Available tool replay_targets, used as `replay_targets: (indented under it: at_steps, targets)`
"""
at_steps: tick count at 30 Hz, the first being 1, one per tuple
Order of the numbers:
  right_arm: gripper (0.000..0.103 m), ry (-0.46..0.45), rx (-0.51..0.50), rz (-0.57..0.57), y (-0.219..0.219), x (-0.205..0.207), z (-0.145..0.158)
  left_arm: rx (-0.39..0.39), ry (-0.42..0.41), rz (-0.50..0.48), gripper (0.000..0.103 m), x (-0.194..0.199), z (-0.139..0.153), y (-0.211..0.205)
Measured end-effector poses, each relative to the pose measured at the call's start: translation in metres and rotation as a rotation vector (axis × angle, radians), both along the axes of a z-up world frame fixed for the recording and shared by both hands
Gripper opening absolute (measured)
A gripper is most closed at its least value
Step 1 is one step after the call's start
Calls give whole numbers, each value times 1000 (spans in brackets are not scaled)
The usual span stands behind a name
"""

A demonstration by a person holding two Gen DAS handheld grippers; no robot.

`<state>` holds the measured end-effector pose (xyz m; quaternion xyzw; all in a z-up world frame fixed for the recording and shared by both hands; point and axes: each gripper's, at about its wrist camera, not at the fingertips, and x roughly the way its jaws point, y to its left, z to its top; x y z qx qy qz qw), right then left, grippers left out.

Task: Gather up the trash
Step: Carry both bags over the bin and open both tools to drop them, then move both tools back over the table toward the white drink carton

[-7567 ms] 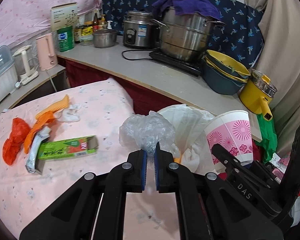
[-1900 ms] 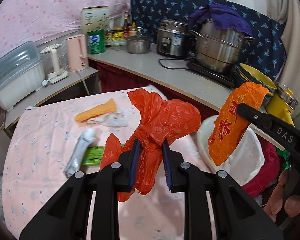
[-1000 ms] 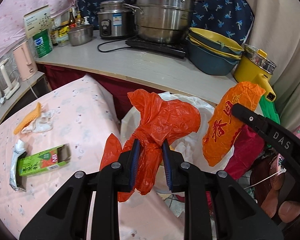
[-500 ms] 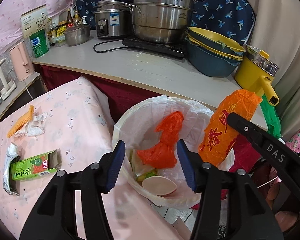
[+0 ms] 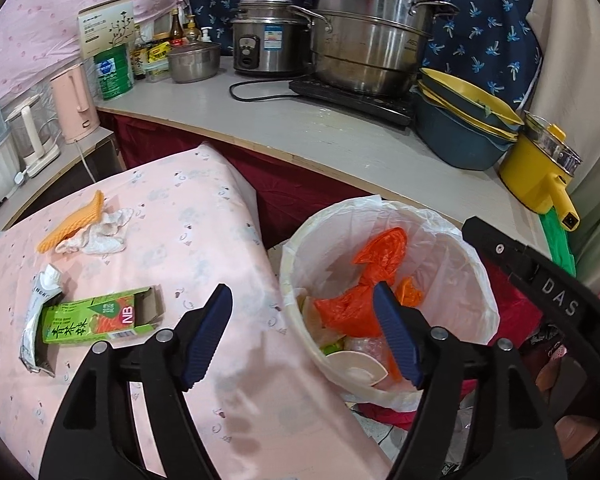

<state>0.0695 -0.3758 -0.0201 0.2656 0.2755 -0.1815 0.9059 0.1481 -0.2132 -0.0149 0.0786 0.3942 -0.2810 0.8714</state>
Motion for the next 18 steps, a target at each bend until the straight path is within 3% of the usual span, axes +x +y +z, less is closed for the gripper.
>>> replay_targets:
  at_steps: [18]
  targets:
    - [36, -4, -39, 98, 55, 20, 18, -15, -17, 134, 69, 13, 4, 75]
